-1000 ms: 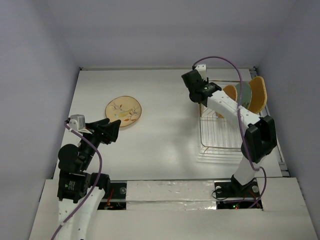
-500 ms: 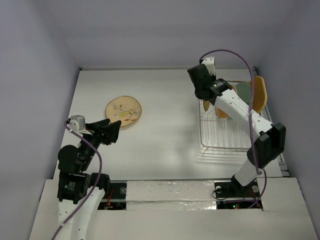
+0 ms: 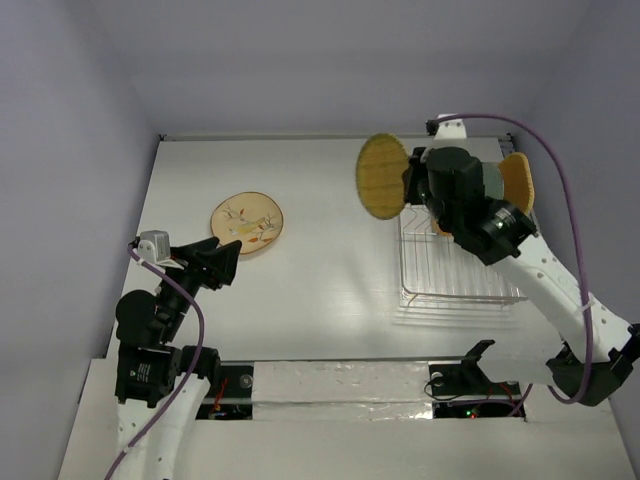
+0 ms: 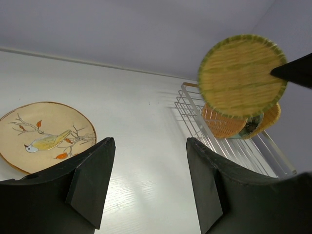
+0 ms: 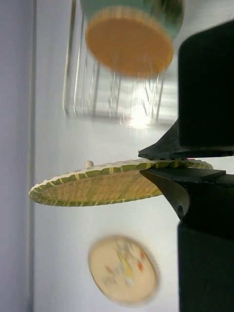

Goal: Unload the plates from the dish rack

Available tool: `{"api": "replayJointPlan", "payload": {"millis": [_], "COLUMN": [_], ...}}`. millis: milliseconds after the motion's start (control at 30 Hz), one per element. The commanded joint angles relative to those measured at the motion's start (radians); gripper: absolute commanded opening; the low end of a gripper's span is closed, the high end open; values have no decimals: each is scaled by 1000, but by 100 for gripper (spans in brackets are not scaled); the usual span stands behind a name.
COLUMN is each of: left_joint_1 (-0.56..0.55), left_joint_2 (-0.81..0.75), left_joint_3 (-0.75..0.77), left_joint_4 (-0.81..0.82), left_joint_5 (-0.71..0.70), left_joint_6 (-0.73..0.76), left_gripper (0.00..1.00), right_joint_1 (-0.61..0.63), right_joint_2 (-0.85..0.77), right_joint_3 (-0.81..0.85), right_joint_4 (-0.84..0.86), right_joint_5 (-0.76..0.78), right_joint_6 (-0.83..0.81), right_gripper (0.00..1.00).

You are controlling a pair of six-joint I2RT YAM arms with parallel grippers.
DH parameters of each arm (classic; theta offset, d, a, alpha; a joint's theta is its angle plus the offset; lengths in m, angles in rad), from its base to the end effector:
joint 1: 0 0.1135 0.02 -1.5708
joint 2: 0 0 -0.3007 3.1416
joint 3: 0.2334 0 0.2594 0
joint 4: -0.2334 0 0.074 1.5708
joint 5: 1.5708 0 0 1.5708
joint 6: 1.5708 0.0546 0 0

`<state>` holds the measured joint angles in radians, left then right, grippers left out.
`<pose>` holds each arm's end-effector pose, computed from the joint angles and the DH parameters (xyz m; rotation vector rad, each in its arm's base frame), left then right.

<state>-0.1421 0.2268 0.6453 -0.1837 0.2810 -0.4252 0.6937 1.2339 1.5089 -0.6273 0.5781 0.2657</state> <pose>0.0535 -0.0229 0.3679 0.0493 1.3754 -0.6644 0.2187 0.1430 0.4823 -0.0175 1.8652 0.1063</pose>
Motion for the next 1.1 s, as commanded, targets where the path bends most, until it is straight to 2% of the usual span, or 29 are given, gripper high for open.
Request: {"api": "replayJointPlan", "payload": {"millis": [0,200,367,600,767,867,900,933,1000,1067], "left_joint_1": [6,6,15,15,15,15,15,15,15,15], "left_joint_2": [9,13,13,16,16,16,17,16,16,14], "left_joint_3": [-9,-10,-12,-10,-12,-12,-12,-12,-12,-12], "left_joint_4": [52,52,55,56,58,58,56,58,56,58], "left_joint_5": [14,14,15,18,23,24,24,24,24,26], "left_joint_6": [-1,-1,-3,-1,-3,-3,-1,-3,-1,-1], "left_gripper": [57,57,57,57,57,57,57,57,57,57], "right_joint_1": [24,52,52,52,52,52,52,52,52,52], "right_joint_2": [35,124,196,240,271,282,282,282,285,294], "right_joint_3": [-160,-268,-390,-529,-585,-611,-616,-624,-641,-651], "right_joint_4": [250,362,460,520,522,500,492,488,480,483], "right_joint_5": [-361,-483,-655,-630,-532,-442,-410,-365,-339,-331], "right_joint_6": [82,124,148,205,243,266,277,283,300,313], "right_gripper": [0,0,0,0,0,18,30,36,44,44]}}
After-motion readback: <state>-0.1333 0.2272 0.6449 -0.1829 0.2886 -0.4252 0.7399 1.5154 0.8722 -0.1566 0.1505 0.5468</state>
